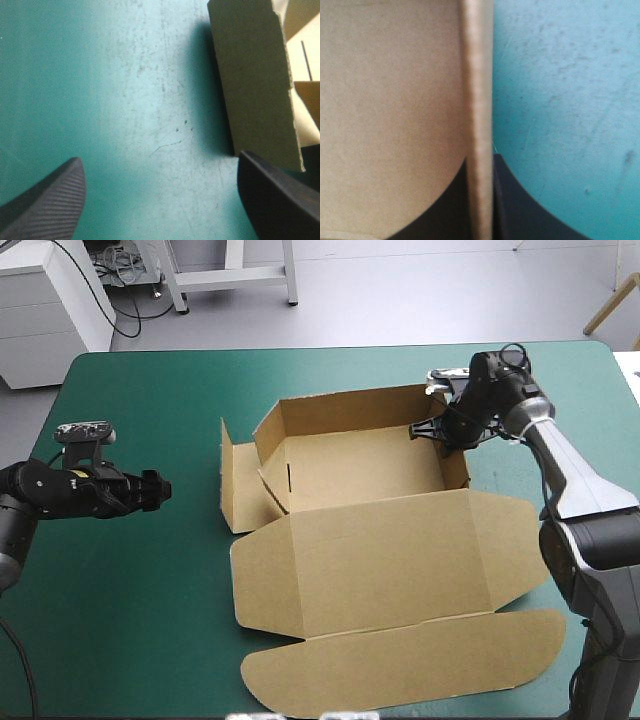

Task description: Fold the box

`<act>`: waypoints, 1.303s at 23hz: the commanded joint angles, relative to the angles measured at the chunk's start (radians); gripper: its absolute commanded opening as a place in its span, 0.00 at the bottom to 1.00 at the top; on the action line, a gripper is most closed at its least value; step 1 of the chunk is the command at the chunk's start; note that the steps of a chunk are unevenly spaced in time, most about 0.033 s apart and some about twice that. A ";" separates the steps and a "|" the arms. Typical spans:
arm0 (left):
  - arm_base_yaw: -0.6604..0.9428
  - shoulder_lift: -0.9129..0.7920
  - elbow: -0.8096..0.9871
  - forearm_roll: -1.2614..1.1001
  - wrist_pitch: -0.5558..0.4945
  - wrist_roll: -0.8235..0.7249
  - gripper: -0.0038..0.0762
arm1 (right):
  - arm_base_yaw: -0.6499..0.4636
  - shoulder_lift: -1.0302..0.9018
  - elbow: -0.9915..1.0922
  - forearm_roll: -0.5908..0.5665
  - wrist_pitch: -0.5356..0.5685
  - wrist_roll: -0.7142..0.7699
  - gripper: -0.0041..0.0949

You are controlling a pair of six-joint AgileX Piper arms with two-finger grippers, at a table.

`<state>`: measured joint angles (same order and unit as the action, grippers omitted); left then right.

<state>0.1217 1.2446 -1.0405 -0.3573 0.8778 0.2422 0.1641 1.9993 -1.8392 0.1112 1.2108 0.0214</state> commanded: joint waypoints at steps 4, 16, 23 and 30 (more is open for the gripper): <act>-0.001 0.001 -0.028 -0.152 -0.053 -0.005 0.86 | -0.119 -0.251 -0.025 0.140 -0.005 -0.073 0.02; -0.001 0.040 -0.028 -0.635 -0.023 0.239 0.86 | -0.091 -0.370 0.114 0.242 -0.041 -0.146 0.02; -0.001 0.040 -0.028 -0.655 0.044 0.260 0.86 | -0.087 -0.368 0.252 0.361 -0.190 -0.174 0.02; -0.001 0.040 -0.028 -0.759 0.110 0.324 0.86 | -0.002 -0.365 0.307 0.310 -0.292 -0.169 0.02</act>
<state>0.1217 1.3126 -1.0405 -1.0049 0.9611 0.5372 0.1242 1.6800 -1.5133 0.3919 0.9929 -0.1500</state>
